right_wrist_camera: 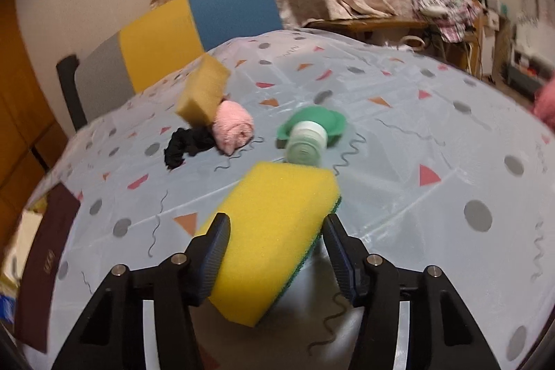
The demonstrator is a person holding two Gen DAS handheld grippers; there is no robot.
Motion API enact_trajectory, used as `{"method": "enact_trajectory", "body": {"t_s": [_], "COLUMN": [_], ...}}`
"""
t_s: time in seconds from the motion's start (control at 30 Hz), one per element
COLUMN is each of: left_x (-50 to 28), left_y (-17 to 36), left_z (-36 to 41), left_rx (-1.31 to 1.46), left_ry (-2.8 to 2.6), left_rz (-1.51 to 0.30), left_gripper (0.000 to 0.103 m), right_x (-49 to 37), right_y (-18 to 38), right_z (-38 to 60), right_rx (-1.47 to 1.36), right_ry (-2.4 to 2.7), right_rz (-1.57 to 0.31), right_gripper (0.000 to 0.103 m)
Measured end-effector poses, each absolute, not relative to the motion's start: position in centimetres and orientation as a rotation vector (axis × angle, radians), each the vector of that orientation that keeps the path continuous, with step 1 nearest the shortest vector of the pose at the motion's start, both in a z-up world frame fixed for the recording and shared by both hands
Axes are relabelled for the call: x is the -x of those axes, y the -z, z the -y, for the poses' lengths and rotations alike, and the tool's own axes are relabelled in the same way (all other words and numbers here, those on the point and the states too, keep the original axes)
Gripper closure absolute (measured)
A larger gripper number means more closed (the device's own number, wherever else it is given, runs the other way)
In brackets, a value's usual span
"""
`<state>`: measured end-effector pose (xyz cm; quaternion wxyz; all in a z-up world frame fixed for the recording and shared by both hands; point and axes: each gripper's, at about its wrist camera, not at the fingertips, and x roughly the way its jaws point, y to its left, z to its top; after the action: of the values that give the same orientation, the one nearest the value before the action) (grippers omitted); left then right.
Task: Organize rigid objects
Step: 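Carry the Tempo tissue pack into the gold tray and open the left gripper, then lower the yellow sponge into the gold tray and open the right gripper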
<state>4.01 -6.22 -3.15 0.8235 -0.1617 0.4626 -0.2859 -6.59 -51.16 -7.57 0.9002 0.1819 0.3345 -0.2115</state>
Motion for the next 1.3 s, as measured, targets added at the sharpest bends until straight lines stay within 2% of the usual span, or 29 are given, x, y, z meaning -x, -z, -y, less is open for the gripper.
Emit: {"method": "enact_trajectory", "body": {"t_s": [0.17, 0.23, 0.27, 0.3, 0.47, 0.5, 0.57, 0.63, 0.73, 0.97, 1.17, 1.3], "left_x": [-5.4, -5.9, -6.1, -6.3, -7.5, -7.5, -7.1, -6.6, -6.4, -6.1, -5.2, -4.7], "left_y": [4.0, 4.2, 4.2, 4.3, 4.1, 3.9, 3.4, 3.0, 3.0, 2.5, 2.0, 2.1], "left_z": [1.5, -0.1, -1.1, -1.9, -3.6, -3.5, -2.4, -1.5, -0.7, 0.4, -2.4, -3.1], "left_rx": [0.455, 0.498, 0.527, 0.556, 0.529, 0.516, 0.429, 0.380, 0.416, 0.460, 0.493, 0.491], "left_ry": [0.520, 0.493, 0.485, 0.473, 0.444, 0.446, 0.459, 0.483, 0.537, 0.556, 0.450, 0.421], "left_rz": [-0.983, -0.973, -0.966, -0.957, -0.957, -0.959, -0.955, -0.943, -0.932, -0.915, -0.853, -0.838], "left_gripper": [0.077, 0.077, 0.077, 0.077, 0.077, 0.075, 0.061, 0.042, 0.028, 0.028, 0.028, 0.028], "right_x": [6.3, 6.0, 5.9, 5.9, 5.0, 4.9, 4.6, 4.3, 3.8, 2.0, 1.2, 1.9], "right_y": [7.4, 7.5, 7.6, 7.7, 8.5, 8.6, 8.7, 9.0, 8.8, 8.7, 9.2, 8.7], "right_z": [50.7, 50.7, 50.6, 50.6, 50.4, 50.4, 50.3, 50.2, 49.8, 48.6, 48.5, 48.2], "right_rx": [-0.376, -0.381, -0.383, -0.392, -0.451, -0.463, -0.470, -0.491, -0.501, -0.415, -0.341, -0.353], "right_ry": [0.422, 0.427, 0.435, 0.439, 0.425, 0.430, 0.441, 0.422, 0.404, 0.450, 0.462, 0.454], "right_rz": [-0.721, -0.748, -0.759, -0.769, -0.827, -0.830, -0.841, -0.854, -0.859, -0.899, -0.938, -0.910], "right_gripper": [0.045, 0.034, 0.021, 0.016, 0.012, 0.008, 0.006, 0.006, 0.005, 0.002, 0.019, 0.022]}}
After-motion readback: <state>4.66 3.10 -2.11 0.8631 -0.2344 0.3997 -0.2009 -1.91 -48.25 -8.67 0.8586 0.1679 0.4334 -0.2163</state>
